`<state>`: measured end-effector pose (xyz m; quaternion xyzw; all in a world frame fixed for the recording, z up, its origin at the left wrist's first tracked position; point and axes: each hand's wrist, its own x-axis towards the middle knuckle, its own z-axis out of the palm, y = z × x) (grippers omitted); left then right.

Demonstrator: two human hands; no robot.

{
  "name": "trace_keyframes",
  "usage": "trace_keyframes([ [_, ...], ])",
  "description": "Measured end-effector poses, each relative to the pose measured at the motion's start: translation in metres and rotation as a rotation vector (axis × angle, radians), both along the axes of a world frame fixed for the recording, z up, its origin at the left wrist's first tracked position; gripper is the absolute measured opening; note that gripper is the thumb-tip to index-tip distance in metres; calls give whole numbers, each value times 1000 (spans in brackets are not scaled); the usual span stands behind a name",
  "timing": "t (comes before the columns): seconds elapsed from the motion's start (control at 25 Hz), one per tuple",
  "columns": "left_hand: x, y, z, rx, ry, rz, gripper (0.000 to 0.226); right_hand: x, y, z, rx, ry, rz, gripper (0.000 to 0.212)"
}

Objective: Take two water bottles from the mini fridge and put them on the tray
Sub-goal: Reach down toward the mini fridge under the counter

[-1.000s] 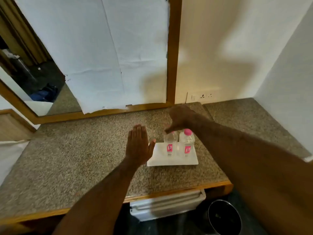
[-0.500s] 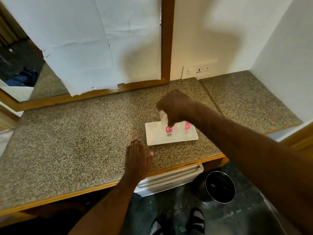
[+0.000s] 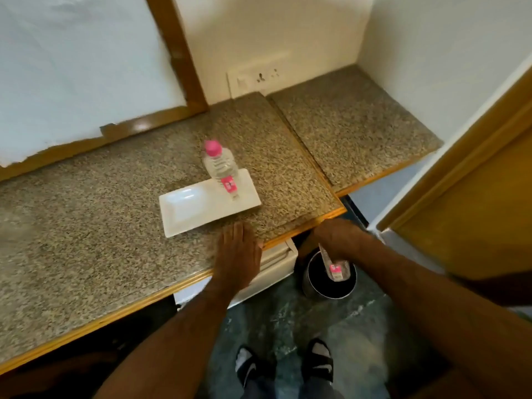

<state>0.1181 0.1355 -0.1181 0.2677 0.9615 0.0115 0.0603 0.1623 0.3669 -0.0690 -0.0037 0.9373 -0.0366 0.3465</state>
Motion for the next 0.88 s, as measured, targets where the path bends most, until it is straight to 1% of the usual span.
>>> trace_keyframes([
  [0.08,-9,17,-14,12,71,12,54,16,28,-56,-79,41,-139,36],
  [0.12,-13,23,-20,5,106,28,54,23,39,-85,-87,66,-167,37],
  [0.32,-10,32,-57,34,295,80,56,47,72,-221,-107,90,-260,51],
  [0.44,-8,35,-71,115,394,104,57,49,79,-285,-146,102,-319,52],
  [0.6,-10,35,-86,200,526,111,55,44,69,-351,-138,94,-293,47],
  [0.68,-11,32,-96,220,573,114,54,39,57,-377,-159,79,-331,49],
  [0.8,-12,36,-98,227,582,125,53,48,42,-387,-214,123,-571,45],
  [0.88,-8,32,-94,271,571,101,51,72,31,-381,-217,152,-667,41],
])
